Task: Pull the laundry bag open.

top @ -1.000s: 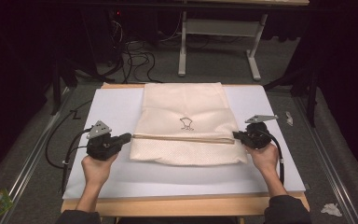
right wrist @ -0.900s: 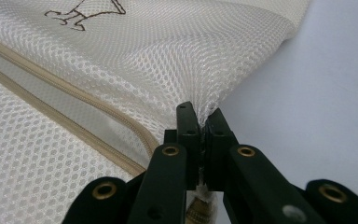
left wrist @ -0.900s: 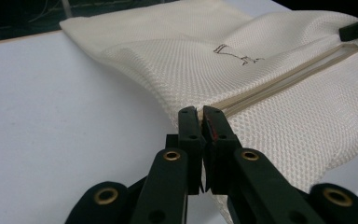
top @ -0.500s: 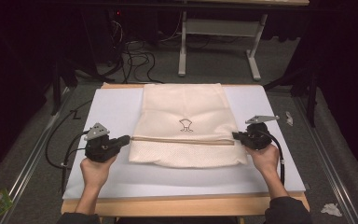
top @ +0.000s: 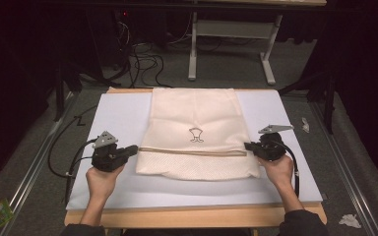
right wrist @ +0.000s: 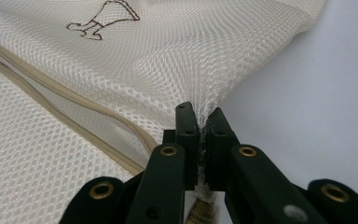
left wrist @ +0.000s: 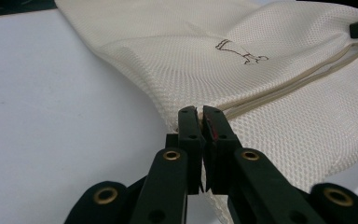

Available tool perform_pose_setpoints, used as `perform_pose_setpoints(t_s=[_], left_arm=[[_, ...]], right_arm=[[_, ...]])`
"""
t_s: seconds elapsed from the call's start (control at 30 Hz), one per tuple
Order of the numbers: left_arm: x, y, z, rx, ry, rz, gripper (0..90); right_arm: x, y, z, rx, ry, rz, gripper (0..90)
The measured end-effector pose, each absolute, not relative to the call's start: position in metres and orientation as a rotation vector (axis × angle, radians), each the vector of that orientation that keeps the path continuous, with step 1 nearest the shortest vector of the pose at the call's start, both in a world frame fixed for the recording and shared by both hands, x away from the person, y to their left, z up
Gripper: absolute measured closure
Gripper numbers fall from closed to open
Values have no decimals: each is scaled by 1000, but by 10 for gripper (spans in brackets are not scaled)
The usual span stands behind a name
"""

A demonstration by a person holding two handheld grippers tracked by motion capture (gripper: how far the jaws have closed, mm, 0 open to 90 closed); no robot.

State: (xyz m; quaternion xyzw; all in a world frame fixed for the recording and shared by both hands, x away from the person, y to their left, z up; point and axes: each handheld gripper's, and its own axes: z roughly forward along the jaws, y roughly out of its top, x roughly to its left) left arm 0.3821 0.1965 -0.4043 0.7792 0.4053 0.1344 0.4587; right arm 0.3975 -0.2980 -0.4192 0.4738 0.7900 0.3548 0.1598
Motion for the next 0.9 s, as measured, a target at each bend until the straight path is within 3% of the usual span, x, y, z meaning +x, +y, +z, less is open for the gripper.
perform_pose_setpoints(t_s=[0.9], left_arm=[[382, 192, -421, 1967, 1005, 309, 868]], right_arm=[[400, -299, -433, 1375, 2288, 981, 861]])
